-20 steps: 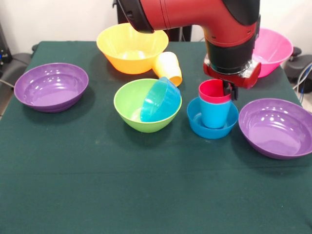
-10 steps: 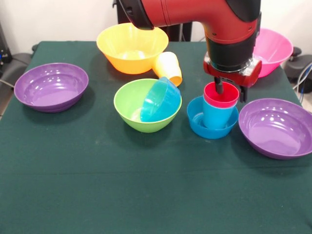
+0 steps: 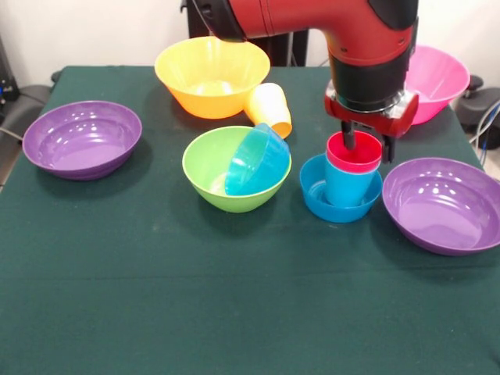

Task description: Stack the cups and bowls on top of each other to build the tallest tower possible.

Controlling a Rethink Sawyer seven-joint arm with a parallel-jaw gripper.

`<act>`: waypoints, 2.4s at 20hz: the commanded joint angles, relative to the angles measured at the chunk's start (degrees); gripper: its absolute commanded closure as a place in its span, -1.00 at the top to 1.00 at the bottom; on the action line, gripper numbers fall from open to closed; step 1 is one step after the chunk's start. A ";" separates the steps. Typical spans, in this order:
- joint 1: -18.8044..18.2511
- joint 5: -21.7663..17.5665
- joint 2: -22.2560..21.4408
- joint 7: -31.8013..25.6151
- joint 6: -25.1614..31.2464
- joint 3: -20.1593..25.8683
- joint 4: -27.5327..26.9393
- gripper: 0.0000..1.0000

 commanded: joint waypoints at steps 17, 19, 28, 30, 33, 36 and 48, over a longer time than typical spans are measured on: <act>-8.01 1.43 -12.06 -15.01 9.69 10.16 9.67 1.00; -10.06 0.72 -12.46 -16.41 8.26 11.35 12.10 1.00; -15.64 -6.27 -11.14 -20.40 4.21 14.88 15.47 1.00; -16.02 -8.19 -10.37 -20.25 3.20 14.93 15.34 1.00; -16.12 -11.39 -8.07 -19.64 0.10 14.66 14.41 1.00; -16.01 -13.45 -6.62 -18.56 -2.68 14.61 14.26 1.00; -15.13 -18.40 -2.79 -15.88 -6.84 14.77 11.61 1.00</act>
